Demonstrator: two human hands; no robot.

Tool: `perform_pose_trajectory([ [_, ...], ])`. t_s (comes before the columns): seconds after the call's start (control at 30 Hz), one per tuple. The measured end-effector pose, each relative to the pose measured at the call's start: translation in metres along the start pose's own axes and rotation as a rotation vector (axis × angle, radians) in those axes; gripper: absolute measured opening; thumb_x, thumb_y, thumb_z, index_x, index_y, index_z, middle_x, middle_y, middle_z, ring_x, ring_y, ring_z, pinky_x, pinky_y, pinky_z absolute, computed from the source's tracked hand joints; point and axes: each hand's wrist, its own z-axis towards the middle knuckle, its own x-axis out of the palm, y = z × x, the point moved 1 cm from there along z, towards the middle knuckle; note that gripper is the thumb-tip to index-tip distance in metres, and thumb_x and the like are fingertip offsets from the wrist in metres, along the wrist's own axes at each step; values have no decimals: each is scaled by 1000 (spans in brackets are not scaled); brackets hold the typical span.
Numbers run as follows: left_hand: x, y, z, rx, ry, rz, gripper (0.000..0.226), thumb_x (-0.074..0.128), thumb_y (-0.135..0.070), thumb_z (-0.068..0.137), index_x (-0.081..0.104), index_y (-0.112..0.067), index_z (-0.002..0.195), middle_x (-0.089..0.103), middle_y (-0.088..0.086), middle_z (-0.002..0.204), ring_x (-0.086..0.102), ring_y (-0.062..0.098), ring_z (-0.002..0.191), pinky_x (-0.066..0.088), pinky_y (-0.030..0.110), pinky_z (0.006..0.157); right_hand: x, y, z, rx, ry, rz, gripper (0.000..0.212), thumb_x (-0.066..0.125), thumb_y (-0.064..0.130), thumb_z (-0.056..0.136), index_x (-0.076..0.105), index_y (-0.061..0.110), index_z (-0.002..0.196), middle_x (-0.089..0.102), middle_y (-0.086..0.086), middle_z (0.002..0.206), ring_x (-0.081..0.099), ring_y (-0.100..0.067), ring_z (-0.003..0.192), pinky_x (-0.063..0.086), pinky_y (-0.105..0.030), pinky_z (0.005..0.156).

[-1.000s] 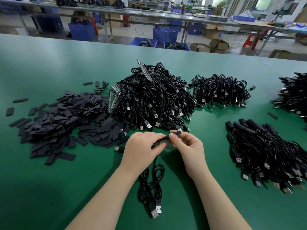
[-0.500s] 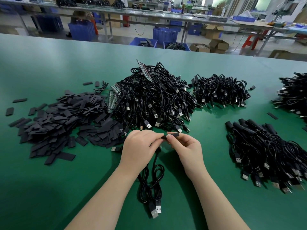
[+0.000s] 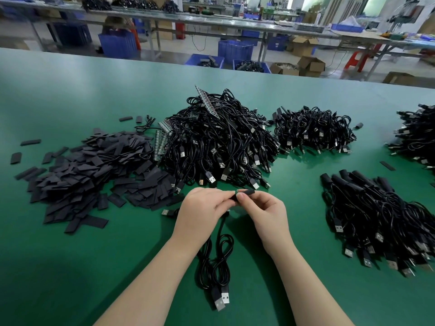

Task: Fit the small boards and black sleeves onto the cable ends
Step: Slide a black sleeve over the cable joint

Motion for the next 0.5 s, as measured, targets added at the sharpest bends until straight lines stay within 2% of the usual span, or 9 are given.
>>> perform_pose_trajectory([
  [0.1,1,-1,-1,-20,7,-10,22,75,-15,82,77,-14,104,75,-4,87,61,9,87,47,26,82,0,0,0,-1,2,7,12,76,17,86,80,28,82,77,-2,86,71,-11,81,57,-22,77],
  [0.2,1,-2,-1,-4,-2,-26,24,75,-10,81,77,-15,105,74,-4,85,57,9,89,43,22,82,1,1,-1,-22,25,1,12,76,15,86,80,26,82,77,-2,84,71,-9,79,54,-16,72],
  [0.3,1,-1,-1,-14,-18,-24,23,74,-11,81,77,-14,103,75,-4,87,60,8,88,46,23,83,3,1,-3,-73,-29,3,18,75,14,87,78,30,94,77,-1,87,72,-10,82,53,-16,72],
  [0.4,1,0,0,-80,-40,-42,23,77,-12,81,77,-13,103,75,-4,89,65,7,86,53,32,84,4,1,-6,-168,-155,-38,36,74,14,87,70,40,112,76,10,94,70,-4,85,51,-12,75],
  [0.5,-1,2,1,-96,-54,-68,22,78,-13,80,77,-13,102,75,-4,85,65,8,83,55,33,80,4,1,-8,-240,-174,-92,38,71,13,90,68,46,108,75,19,89,64,3,75,48,-8,71],
])
